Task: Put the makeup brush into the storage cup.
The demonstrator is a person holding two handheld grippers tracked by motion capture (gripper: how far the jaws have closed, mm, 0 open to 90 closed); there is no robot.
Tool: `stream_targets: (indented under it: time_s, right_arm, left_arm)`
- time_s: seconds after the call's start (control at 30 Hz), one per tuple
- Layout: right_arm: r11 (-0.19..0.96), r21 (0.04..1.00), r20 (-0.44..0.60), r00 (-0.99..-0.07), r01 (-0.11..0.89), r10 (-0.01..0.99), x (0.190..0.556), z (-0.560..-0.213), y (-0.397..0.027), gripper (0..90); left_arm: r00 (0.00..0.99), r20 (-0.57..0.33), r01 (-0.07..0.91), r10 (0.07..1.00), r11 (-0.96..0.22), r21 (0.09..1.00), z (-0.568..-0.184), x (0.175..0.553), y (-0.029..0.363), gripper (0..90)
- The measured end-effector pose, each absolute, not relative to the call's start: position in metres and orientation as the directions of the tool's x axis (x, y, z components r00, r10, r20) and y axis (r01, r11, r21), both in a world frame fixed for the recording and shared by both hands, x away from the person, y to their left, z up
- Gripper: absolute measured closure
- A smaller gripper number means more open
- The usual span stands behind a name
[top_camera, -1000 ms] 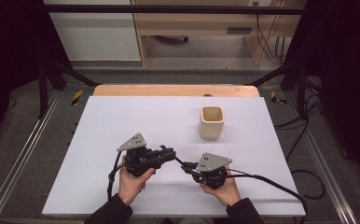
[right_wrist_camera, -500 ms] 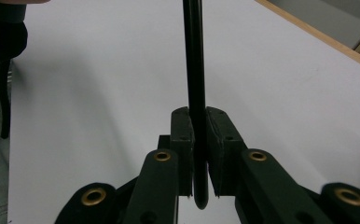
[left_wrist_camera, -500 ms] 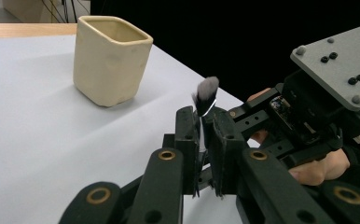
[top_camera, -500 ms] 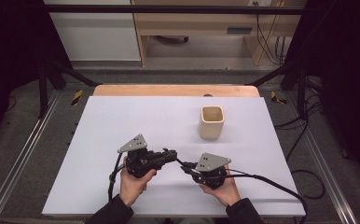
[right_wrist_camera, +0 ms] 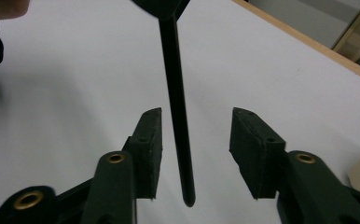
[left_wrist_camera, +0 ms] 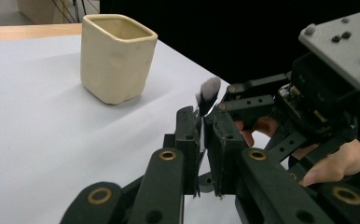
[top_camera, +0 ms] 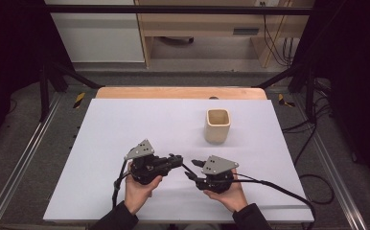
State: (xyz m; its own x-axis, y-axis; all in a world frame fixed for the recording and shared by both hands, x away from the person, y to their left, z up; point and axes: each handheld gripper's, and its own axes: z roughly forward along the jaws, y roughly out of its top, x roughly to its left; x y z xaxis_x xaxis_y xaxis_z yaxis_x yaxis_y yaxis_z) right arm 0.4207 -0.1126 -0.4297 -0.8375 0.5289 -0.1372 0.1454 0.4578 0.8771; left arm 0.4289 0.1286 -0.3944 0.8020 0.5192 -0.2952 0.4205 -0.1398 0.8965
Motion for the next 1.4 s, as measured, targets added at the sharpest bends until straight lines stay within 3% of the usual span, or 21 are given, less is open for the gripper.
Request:
stream_targets:
  time_s: [0.3, 1.0, 1.4]
  right_arm:
    - [0.429, 0.891, -0.12, -0.835, 0.148, 0.537, 0.418, -0.421, -0.112, 47.1]
    - [0.43, 0.89, -0.101, -0.856, 0.15, 0.507, 0.417, -0.42, -0.11, 76.9]
    - [0.437, 0.887, -0.098, -0.865, 0.148, 0.492, 0.417, -0.42, -0.11, 82.3]
  left_arm:
    - [0.793, -0.275, 0.422, 0.543, -0.164, 0.892, -0.396, 0.427, 0.121, 83.3]
    - [0.797, -0.276, 0.428, 0.537, -0.18, 0.886, -0.4, 0.426, 0.112, 83.4]
    - [0.799, -0.281, 0.43, 0.532, -0.178, 0.885, -0.4, 0.426, 0.112, 83.3]
